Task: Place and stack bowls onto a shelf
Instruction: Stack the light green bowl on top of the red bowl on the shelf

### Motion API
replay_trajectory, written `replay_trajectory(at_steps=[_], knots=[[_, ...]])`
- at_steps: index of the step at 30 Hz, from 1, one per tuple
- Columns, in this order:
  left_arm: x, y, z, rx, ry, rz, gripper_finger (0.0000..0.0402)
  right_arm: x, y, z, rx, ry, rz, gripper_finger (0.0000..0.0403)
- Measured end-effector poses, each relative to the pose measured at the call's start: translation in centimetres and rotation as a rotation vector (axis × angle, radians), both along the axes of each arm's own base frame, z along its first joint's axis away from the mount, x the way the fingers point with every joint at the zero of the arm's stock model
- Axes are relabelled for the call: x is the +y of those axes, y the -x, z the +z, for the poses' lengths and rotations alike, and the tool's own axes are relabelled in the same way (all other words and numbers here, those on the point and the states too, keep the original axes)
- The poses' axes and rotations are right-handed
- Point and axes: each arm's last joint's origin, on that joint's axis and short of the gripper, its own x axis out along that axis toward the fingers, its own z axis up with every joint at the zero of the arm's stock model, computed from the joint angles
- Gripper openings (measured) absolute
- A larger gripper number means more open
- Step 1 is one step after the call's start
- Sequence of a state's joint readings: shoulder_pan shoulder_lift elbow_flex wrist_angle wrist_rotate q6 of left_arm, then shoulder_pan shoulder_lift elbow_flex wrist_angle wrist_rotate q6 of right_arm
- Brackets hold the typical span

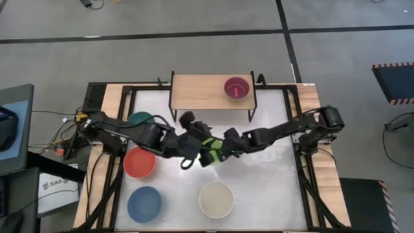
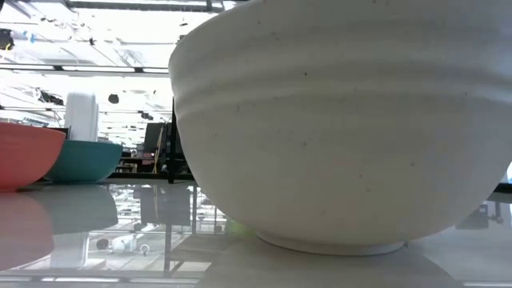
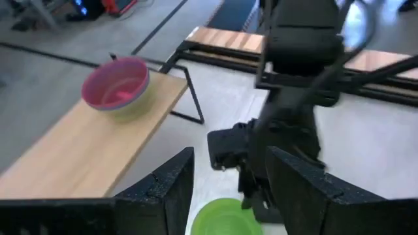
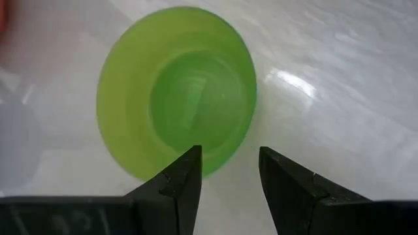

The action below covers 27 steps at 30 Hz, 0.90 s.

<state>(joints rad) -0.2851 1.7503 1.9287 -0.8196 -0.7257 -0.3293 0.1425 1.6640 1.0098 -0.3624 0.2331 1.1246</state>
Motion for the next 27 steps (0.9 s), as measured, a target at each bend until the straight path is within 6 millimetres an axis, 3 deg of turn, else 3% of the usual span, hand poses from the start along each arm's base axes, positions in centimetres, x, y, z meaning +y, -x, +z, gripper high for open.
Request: replay_trajectory(at_steps=[3,9,16,20,22,27], knots=[[0.7,1.1,-0.1,0.055,-0.030,0.024,0.0176,-0.6,-0.4,-0.9,0.016,-0.001,-0.024,0.0176],[3.0,4.5,-3.6,0.041,0.064,0.023,0.0176,-2.0,-1.1,-2.7,0.061,-0.006,-0.043,0.0165],[6.4,8.2,-9.5,-0.157,0.264,-0.056,0.0176,-2.1,-1.4,-3.2,0.054,-0.009,-0.037,0.0085],[7.8,8.6,-12.8,-0.152,0.339,-0.074,0.0176,-2.1,-1.4,-2.3,0.022,0.017,-0.032,0.0022],[8.1,8.4,-13.9,-0.126,0.344,-0.080,0.0176,-2.0,-1.2,-1.6,-0.003,0.052,-0.042,0.0022],[9.0,7.4,-14.6,-0.127,0.346,-0.118,0.0176,-1.8,-0.7,0.5,-0.023,0.153,-0.074,0.0031]])
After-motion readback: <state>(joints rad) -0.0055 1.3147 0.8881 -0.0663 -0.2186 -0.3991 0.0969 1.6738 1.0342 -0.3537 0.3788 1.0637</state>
